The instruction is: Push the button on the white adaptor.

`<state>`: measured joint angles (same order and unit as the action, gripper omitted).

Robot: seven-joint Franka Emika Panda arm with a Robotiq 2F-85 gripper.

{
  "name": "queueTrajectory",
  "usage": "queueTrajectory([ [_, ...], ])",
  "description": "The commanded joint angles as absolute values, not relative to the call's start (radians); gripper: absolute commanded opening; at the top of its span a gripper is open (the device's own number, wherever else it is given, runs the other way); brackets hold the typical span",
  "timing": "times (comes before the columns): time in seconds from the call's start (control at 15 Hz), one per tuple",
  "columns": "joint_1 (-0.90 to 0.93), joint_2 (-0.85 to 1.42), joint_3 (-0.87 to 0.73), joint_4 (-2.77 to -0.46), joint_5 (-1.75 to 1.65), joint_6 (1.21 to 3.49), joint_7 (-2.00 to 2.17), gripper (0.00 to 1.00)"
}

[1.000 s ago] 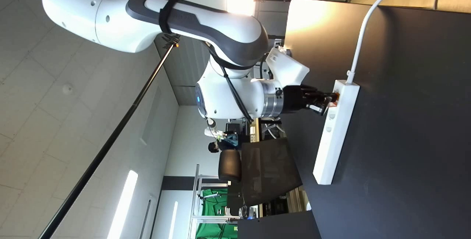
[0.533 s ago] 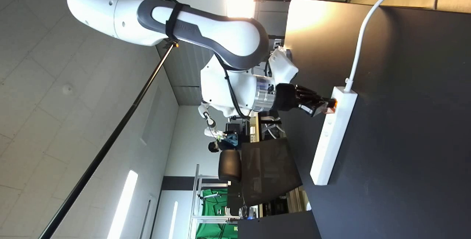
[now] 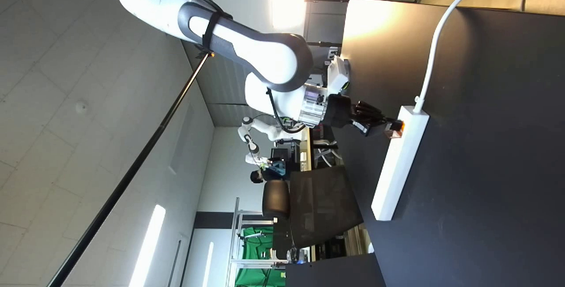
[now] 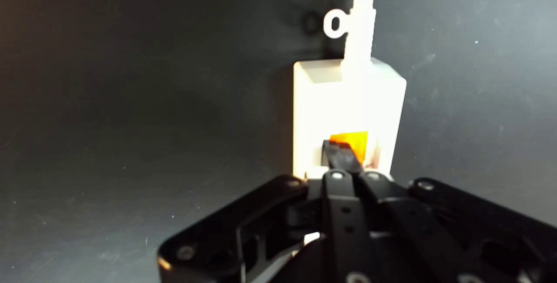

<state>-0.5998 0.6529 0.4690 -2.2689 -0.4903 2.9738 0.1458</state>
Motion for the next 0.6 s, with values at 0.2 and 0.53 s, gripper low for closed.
queueTrajectory([
  [0.2,-0.439,0.545,0.403,-2.257,-0.089,2.894,-0.129,0.00],
  [0.53,-0.213,0.385,0.254,-2.282,-0.039,2.821,-0.111,0.00],
])
